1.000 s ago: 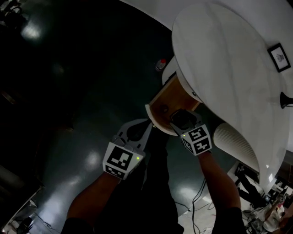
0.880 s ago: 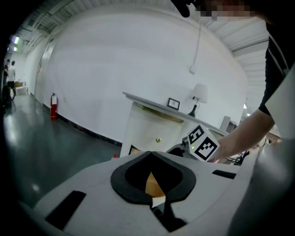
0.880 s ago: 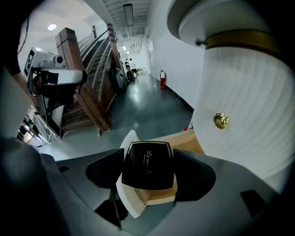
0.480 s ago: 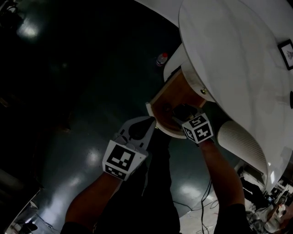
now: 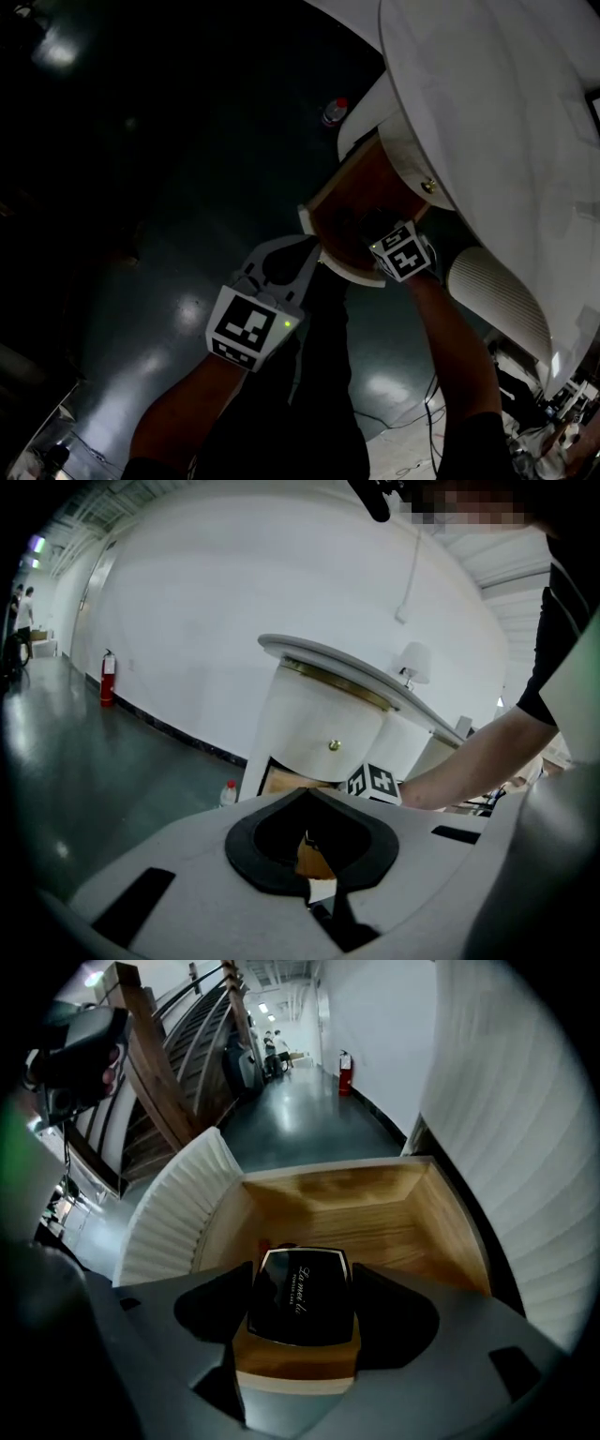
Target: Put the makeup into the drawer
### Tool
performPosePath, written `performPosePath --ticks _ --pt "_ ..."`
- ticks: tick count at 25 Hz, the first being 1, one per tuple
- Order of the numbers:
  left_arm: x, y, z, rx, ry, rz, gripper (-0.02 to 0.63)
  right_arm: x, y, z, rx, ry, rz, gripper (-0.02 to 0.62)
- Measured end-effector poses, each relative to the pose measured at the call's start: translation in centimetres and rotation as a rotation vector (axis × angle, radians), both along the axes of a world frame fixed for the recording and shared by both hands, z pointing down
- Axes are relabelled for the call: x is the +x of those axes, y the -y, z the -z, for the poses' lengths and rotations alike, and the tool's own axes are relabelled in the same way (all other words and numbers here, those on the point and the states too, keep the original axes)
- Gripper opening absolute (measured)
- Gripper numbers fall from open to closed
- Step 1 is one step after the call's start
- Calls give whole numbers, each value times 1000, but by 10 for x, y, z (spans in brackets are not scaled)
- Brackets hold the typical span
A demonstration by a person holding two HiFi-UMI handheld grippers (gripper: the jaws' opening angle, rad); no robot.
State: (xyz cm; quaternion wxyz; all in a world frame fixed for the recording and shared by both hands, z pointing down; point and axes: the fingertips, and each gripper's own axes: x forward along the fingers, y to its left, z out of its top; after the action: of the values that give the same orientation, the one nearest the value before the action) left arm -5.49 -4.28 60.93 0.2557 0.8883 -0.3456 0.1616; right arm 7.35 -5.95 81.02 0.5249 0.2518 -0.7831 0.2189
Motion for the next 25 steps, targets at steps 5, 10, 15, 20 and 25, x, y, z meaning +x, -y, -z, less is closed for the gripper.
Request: performPosePath --ticks 5,10,15,20,25 --pt "2 -2 -5 -15 6 3 9 1 -7 -24 -1 -66 161 282" --pt "2 1 -7 -21 1 13 9 2 -12 -38 -45 -57 177 282" --pt "0 2 -11 -22 0 20 9 3 -12 -48 -71 -81 192 282" --pt "-7 7 -14 -22 1 50 9 2 -6 -47 -82 -114 208 282" --pt "-12 5 -19 -29 8 58 9 -5 -1 -50 -82 -107 219 282"
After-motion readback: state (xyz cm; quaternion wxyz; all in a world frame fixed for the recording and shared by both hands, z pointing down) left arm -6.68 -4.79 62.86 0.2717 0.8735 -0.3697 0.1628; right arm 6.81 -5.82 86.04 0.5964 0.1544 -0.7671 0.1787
